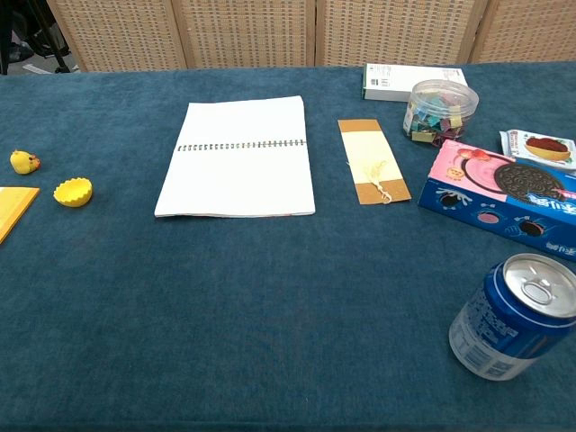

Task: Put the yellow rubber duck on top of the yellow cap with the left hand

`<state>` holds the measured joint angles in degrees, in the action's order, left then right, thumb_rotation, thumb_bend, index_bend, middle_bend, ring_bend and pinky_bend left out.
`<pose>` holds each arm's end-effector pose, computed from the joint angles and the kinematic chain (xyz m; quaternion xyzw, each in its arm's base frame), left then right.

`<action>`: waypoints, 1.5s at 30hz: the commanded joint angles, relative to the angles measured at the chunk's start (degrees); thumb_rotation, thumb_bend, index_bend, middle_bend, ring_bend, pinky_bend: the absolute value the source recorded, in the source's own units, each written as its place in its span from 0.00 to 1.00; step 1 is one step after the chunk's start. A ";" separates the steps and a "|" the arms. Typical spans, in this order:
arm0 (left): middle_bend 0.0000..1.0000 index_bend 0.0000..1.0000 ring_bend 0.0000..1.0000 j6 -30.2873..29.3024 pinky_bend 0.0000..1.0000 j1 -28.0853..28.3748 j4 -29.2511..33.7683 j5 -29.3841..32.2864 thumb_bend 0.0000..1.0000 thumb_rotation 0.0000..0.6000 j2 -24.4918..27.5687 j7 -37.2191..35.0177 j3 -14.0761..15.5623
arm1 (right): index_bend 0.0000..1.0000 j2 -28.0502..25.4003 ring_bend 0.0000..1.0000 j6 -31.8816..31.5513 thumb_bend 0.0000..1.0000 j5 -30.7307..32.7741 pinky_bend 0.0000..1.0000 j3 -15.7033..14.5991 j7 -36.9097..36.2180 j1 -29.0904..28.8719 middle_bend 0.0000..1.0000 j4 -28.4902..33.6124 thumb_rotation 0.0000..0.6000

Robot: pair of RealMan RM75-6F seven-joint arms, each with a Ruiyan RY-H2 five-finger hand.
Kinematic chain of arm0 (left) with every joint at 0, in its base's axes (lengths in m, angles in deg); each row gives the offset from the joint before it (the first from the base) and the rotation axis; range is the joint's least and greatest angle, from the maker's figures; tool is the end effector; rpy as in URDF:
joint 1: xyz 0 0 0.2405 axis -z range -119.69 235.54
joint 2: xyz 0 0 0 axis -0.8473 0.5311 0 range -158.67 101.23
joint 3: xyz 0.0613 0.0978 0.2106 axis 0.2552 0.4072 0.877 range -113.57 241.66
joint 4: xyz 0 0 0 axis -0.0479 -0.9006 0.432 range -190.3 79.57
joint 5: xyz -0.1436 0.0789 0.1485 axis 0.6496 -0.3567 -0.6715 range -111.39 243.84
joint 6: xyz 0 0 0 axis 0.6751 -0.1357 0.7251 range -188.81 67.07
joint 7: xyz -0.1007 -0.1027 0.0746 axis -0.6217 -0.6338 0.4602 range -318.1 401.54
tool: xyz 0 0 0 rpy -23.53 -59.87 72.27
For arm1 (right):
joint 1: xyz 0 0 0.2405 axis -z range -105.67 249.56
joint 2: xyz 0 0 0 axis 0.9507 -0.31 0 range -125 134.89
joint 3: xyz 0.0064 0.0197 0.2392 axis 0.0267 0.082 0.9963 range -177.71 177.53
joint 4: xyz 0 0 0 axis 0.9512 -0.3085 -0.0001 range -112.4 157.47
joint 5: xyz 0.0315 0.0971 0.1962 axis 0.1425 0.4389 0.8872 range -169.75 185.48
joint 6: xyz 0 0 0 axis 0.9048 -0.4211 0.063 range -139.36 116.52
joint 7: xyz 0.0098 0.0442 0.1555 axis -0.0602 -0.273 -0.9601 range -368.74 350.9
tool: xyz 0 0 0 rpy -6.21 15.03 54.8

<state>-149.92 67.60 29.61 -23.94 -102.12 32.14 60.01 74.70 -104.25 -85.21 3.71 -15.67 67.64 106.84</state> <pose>-0.2747 0.2267 0.1124 -0.5735 -0.3816 -0.5061 0.5190 -0.2928 -0.1978 0.1386 0.5837 -0.3433 0.4739 0.5629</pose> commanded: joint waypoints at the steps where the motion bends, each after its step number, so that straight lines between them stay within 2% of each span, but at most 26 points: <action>1: 0.00 0.00 0.00 0.19 0.00 0.03 -0.03 0.13 0.23 1.00 0.00 0.10 0.01 | 0.04 -0.01 0.00 0.10 0.00 0.05 0.00 -0.02 -0.01 -0.01 0.00 -0.03 1.00; 22: 0.00 0.00 0.00 2.71 0.00 0.91 -0.21 2.09 0.24 1.00 -0.12 0.73 -0.58 | 0.04 -0.02 0.00 -0.03 0.00 0.45 0.00 0.21 0.31 0.05 0.00 0.13 1.00; 31: 0.00 0.00 0.00 4.72 0.00 1.59 0.70 3.73 0.24 1.00 1.46 -0.82 -1.30 | 0.04 0.08 0.00 -0.48 0.00 0.17 0.00 0.10 0.63 0.28 0.00 0.22 1.00; 35: 0.00 0.06 0.00 10.76 0.00 4.36 1.83 6.43 0.24 1.00 4.86 -2.67 -2.68 | 0.04 0.15 0.00 -0.24 0.00 0.22 0.00 0.10 0.96 0.18 0.00 0.31 1.00; 39: 0.00 0.22 0.00 20.31 0.00 8.64 2.55 10.90 0.25 1.00 9.04 -4.83 -4.58 | 0.04 0.23 0.00 -0.38 0.00 0.12 0.00 0.13 1.07 0.18 0.00 0.30 1.00; 45: 0.00 0.30 0.00 33.12 0.00 14.88 0.72 19.04 0.26 1.00 11.71 -2.34 -6.92 | 0.04 0.27 0.00 -0.15 0.00 0.28 0.00 0.19 1.08 0.09 0.00 0.20 1.00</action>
<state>-123.02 78.47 31.28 -9.84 -92.56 28.75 54.87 74.97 -104.40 -84.93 3.90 -14.60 67.73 107.04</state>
